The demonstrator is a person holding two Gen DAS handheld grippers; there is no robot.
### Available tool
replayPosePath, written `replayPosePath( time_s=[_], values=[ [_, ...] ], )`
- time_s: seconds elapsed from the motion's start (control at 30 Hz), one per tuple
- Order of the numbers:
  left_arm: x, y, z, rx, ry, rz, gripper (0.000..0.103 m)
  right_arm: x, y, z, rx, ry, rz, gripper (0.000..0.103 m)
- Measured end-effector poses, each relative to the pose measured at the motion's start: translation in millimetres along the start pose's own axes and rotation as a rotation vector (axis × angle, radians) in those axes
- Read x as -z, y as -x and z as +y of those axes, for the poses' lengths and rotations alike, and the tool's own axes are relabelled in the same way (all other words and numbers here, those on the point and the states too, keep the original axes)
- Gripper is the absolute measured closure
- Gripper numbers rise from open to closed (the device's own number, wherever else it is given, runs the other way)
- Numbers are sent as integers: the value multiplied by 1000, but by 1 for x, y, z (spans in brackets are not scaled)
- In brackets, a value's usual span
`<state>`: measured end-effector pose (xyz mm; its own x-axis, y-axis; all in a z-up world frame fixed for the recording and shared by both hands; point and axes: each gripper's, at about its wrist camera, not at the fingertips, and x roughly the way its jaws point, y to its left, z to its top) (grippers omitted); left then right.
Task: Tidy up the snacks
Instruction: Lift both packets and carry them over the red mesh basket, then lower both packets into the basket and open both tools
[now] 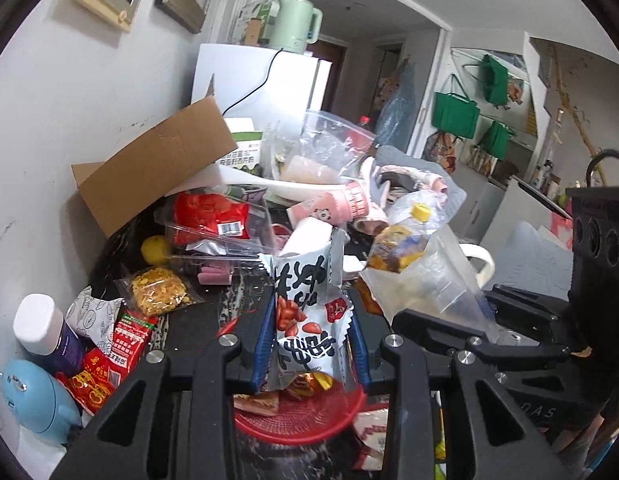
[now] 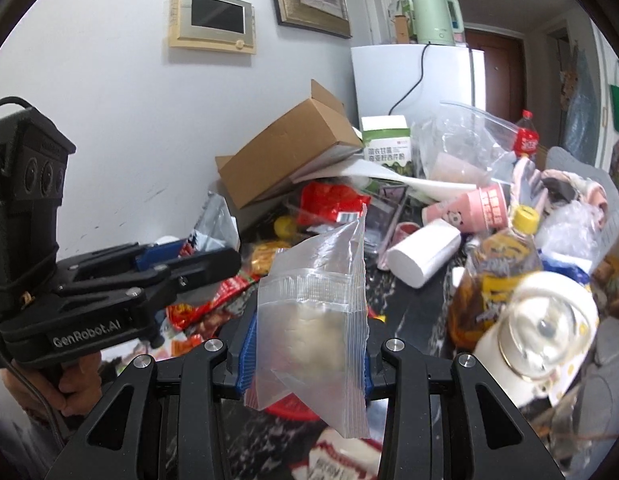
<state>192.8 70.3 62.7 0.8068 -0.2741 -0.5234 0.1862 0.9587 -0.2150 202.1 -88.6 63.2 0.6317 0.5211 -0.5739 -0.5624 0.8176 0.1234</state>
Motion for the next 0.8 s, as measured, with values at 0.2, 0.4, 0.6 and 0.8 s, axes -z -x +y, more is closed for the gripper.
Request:
replayPosePath(
  time_s=[0.2,0.4,0.6,0.8],
  values=[
    [2,-25,12,-25,2,55,70,-6,-26,-3,-6,15,31,65],
    [12,-51,21,-71,-2,122,70,7,-54,-12,-21,-22,76,65],
    [20,-74,24,-92,-12,183,70,19,-83,-24,-8,-37,161,65],
    [30,-94,30,-85,-1,244,70,25,-94,-26,7,-21,197,65]
  ],
)
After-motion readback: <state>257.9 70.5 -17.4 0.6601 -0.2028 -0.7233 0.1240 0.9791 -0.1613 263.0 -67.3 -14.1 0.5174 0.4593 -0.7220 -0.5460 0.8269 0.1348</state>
